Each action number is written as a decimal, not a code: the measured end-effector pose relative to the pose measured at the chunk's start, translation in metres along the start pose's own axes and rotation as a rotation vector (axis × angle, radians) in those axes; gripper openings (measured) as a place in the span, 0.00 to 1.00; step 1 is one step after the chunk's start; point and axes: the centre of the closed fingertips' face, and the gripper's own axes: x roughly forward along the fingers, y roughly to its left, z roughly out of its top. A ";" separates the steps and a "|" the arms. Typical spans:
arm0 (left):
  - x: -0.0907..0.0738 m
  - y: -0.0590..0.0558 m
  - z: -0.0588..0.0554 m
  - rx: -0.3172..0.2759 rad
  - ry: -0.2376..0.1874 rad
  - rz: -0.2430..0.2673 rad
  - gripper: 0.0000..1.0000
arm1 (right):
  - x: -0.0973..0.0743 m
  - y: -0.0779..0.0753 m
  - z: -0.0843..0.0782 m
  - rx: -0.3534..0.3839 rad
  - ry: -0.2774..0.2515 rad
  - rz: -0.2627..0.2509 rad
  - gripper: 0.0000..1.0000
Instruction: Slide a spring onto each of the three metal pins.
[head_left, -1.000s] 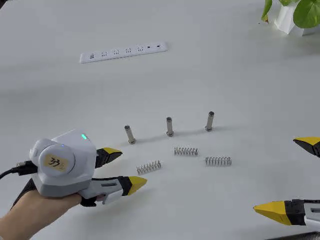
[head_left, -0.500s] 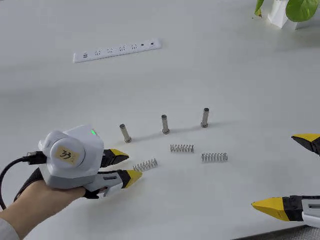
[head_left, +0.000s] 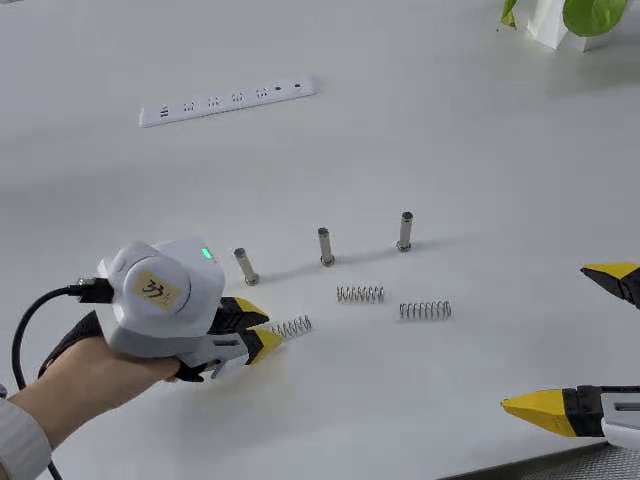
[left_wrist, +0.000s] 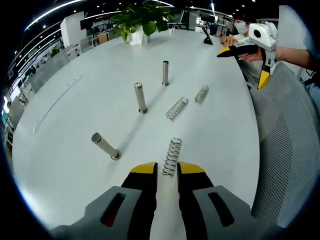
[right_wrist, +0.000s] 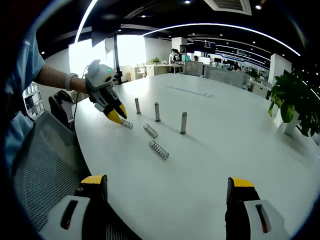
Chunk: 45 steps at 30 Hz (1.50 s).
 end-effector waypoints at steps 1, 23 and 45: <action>0.000 0.000 0.000 0.007 0.006 -0.004 0.11 | 0.000 0.000 -0.001 0.001 0.001 -0.002 0.99; 0.010 -0.006 -0.008 0.096 0.114 -0.042 0.08 | -0.004 -0.002 -0.004 0.013 -0.002 -0.013 0.99; -0.003 -0.003 0.002 -0.027 0.043 0.021 0.06 | -0.002 0.003 0.002 -0.002 -0.006 0.008 0.99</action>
